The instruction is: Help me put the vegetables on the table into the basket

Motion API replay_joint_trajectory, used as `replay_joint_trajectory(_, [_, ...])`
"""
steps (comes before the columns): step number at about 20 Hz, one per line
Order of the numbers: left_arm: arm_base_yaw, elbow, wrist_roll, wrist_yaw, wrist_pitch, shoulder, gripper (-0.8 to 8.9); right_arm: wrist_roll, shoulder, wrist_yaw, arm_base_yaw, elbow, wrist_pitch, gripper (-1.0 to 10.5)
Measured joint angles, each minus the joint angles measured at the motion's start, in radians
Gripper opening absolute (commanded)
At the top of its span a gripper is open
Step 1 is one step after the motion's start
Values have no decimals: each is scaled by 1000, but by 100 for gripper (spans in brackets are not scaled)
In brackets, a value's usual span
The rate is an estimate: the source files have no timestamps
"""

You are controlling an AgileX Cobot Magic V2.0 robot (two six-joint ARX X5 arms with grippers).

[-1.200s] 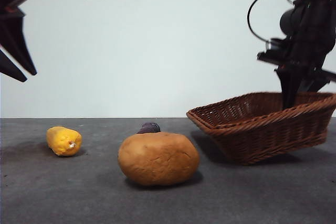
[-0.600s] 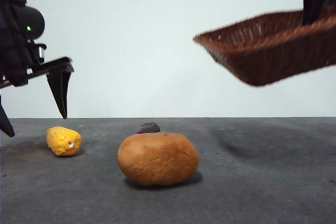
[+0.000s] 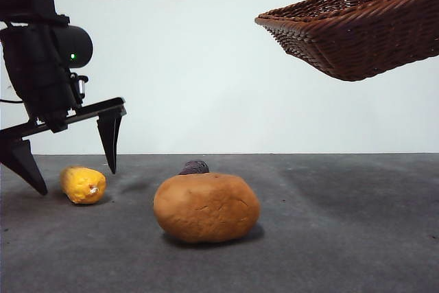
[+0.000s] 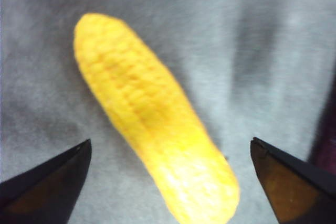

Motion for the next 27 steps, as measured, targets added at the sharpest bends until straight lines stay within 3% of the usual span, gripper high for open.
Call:
replay_joint_trajectory(2, [-7,0,-10,-17,0,2,491,-1,-1,-1,1,0,0,-17])
replay_joint_trajectory(6, [-24,0,-18,-41,-1,2,362,-3,-1,-10,1,0,0,-17])
replay_joint_trajectory(7, [-24,0,-18,-46,-1,2,306,-3,-1,-9,1,0,0,-17])
replay_joint_trajectory(10, [-23,0,-14,-50,-3,2,-17,-3,-1,-10,1,0,0,-17])
replay_joint_trajectory(15, [-23,2,52,-24,-3,2,-9,-3,-2,-9,1,0,0,-17])
replay_joint_trajectory(21, [-34,197,108,170,-113,2,-8,22,-2,59,1,0,0,-17])
replay_joint_trajectory(27, [-183,351,149,256,-132,-53,-8,100,1,200,0,0,-20,-17])
